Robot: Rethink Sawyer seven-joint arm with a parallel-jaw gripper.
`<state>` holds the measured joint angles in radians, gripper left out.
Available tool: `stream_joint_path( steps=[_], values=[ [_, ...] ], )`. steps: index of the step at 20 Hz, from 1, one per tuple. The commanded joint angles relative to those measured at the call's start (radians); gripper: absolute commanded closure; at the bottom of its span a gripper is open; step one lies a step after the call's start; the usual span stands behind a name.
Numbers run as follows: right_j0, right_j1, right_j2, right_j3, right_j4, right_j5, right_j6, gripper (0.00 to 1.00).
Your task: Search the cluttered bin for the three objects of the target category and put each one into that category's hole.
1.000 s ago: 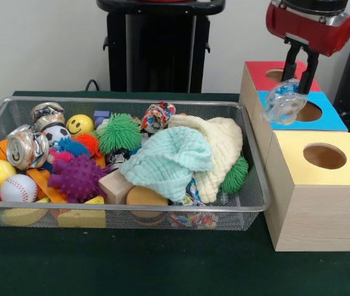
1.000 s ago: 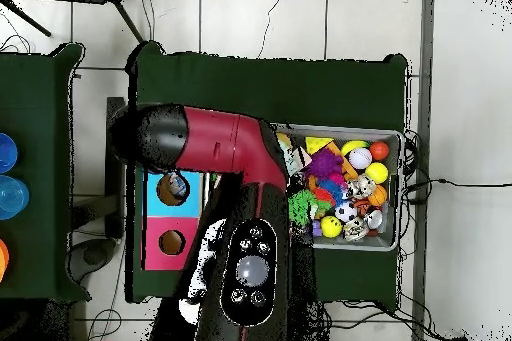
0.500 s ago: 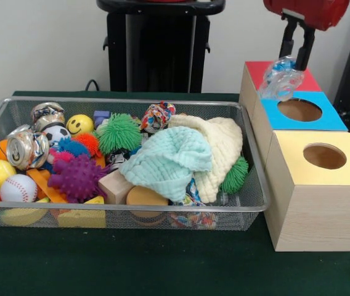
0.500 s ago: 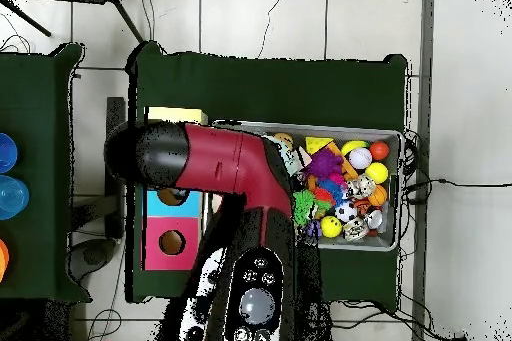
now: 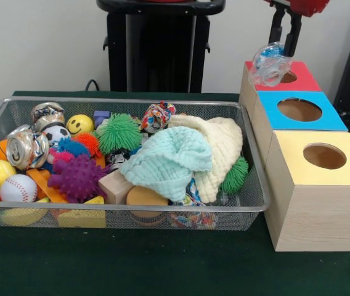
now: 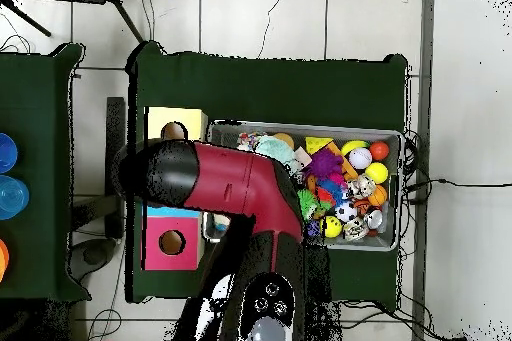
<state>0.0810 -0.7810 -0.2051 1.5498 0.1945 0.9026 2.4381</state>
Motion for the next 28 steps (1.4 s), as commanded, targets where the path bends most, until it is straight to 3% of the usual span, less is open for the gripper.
stream_joint_path(
  steps=[1, 9, 28],
  values=[
    [-0.012, 0.001, 0.047, 0.159, 0.01, -0.123, 0.095, 1.0],
    [0.029, 0.051, 0.041, 0.117, 0.019, -0.149, 0.167, 1.0],
    [0.065, 0.088, 0.021, 0.067, 0.038, -0.125, 0.2, 1.0]
  ],
)
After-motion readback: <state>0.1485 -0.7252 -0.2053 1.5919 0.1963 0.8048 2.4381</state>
